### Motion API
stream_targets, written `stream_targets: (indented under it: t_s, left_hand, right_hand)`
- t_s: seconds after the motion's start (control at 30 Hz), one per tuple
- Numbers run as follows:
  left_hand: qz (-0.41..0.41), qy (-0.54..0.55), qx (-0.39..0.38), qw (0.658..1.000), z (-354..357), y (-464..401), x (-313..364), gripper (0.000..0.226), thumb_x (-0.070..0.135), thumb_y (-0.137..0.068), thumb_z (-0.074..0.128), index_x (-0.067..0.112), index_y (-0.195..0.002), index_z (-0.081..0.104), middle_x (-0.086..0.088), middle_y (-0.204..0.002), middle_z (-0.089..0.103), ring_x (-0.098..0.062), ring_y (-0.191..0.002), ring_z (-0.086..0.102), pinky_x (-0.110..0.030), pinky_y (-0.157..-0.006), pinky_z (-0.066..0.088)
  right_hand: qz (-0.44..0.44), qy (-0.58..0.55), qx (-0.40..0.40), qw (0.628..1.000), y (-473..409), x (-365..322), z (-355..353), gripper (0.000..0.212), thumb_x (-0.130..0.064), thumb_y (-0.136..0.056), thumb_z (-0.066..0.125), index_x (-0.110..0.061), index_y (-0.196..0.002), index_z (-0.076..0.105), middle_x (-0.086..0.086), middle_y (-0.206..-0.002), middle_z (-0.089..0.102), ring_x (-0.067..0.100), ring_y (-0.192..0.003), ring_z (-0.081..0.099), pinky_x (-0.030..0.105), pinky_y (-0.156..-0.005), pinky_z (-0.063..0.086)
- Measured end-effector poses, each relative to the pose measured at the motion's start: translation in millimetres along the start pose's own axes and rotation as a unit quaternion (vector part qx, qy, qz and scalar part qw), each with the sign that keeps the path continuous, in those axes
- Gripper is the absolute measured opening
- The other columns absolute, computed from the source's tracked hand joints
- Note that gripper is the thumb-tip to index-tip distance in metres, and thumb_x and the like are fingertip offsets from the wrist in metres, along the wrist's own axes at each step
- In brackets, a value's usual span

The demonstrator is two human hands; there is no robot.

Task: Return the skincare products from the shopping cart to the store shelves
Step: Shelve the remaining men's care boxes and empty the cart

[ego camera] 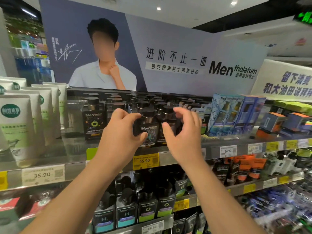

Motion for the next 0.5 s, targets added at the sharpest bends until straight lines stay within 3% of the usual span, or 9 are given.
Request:
stream_targets:
  t_s: [0.1, 0.23, 0.37, 0.5]
  left_hand:
    - [0.002, -0.008, 0.001, 1.0, 3, 1, 3, 0.067, 0.043, -0.082, 0.083, 0.027, -0.142, 0.057, 0.012, -0.113, 0.036, -0.006, -0.093, 0.044, -0.021, -0.085, 0.04]
    - [-0.015, -0.036, -0.015, 0.999, 7, 0, 4, 0.077, 0.046, -0.08, 0.084, 0.029, -0.147, 0.051, 0.013, -0.115, 0.031, -0.01, -0.093, 0.047, -0.024, -0.081, 0.042]
    - [-0.032, -0.05, -0.031, 0.998, 10, 1, 6, 0.079, 0.042, -0.081, 0.084, 0.028, -0.149, 0.047, 0.01, -0.117, 0.032, -0.014, -0.089, 0.05, -0.031, -0.082, 0.051]
    - [-0.046, -0.072, -0.039, 0.996, 10, -1, 6, 0.075, 0.044, -0.084, 0.081, 0.031, -0.148, 0.045, 0.011, -0.117, 0.031, -0.015, -0.088, 0.049, -0.034, -0.077, 0.052]
  right_hand:
    - [0.083, -0.028, -0.038, 0.995, 15, 18, 7, 0.062, -0.033, -0.094, 0.071, -0.028, -0.149, 0.042, -0.009, -0.14, 0.039, 0.01, -0.132, 0.041, 0.031, -0.112, 0.038]
    - [0.095, -0.032, -0.118, 0.988, 13, 23, 16, 0.076, -0.039, -0.095, 0.071, -0.032, -0.158, 0.028, -0.008, -0.154, 0.031, 0.003, -0.133, 0.039, 0.023, -0.103, 0.035]
    - [0.107, -0.019, -0.164, 0.98, 8, 26, 20, 0.078, -0.037, -0.096, 0.071, -0.032, -0.159, 0.026, -0.005, -0.158, 0.033, -0.001, -0.125, 0.036, 0.022, -0.102, 0.031]
    - [0.128, -0.016, -0.176, 0.976, 1, 32, 23, 0.07, -0.024, -0.099, 0.067, -0.033, -0.157, 0.029, -0.001, -0.156, 0.043, 0.014, -0.13, 0.048, 0.028, -0.105, 0.037]
Point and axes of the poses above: each hand's wrist, its own y-axis away from the middle knuckle, its own z-axis out of the palm, x = y × z, the point moved 6 cm from there along -y, towards the middle knuckle
